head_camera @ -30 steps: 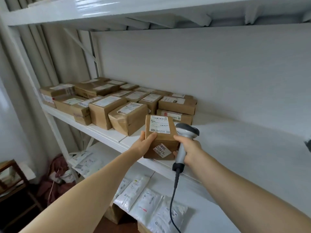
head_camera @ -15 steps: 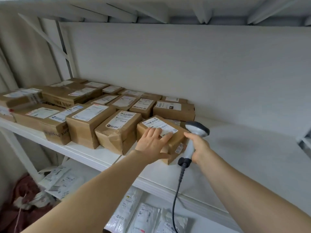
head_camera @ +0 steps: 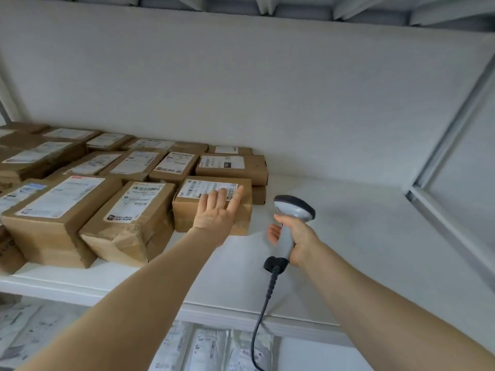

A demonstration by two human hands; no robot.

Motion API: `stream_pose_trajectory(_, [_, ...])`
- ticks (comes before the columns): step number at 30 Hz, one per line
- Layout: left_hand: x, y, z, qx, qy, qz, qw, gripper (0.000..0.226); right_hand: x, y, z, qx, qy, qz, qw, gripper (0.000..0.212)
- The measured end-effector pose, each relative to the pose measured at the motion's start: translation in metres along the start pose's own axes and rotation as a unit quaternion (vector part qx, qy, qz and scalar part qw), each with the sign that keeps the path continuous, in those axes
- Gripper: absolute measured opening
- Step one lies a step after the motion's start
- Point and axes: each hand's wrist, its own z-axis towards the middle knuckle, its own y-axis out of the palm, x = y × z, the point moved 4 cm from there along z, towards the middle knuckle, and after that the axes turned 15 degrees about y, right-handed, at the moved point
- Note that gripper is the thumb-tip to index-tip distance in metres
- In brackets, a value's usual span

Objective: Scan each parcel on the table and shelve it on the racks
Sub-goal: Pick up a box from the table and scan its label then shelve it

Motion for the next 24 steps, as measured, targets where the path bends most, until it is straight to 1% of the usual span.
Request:
stream_pose_trajectory(4, [-0.001, 0.001, 0.007, 0.013, 0.005, -0.007, 1.000, 0.106, 0.003, -0.009, -0.003, 0.005, -0.002, 0.009, 1.000, 0.018])
stream_pose_trajectory(9, [-0.002, 0.003, 0.001, 0.037, 0.002, -0.013, 0.999, 0.093, 0.008, -0.027, -0.024, 0.005, -0.013, -0.018, 1.000, 0.016])
stream_pose_trajectory(13, [0.026, -0.015, -0.016, 0.061, -0.018, -0.016, 0.998, 0.097, 0.011, -0.053, -0.052, 0.009, -0.036, -0.046, 0.998, 0.018])
stream_pose_trajectory(16, [0.076, -0.032, -0.029, 0.073, 0.003, -0.019, 0.997, 0.096, 0.016, -0.083, -0.079, 0.008, -0.054, -0.043, 0.998, 0.014])
stream_pose_trajectory(19, [0.143, -0.043, -0.040, 0.067, 0.044, -0.027, 0.996, 0.093, 0.024, -0.129, -0.110, 0.002, -0.068, -0.028, 0.997, 0.018])
stream_pose_trajectory(22, [0.223, -0.052, -0.056, 0.067, 0.100, -0.045, 0.992, 0.091, 0.033, -0.194, -0.145, 0.014, -0.088, -0.017, 0.996, 0.020])
stream_pose_trajectory(24, [0.284, -0.058, -0.071, 0.068, 0.147, -0.057, 0.985, 0.089, 0.040, -0.247, -0.170, 0.035, -0.099, -0.009, 0.994, 0.016])
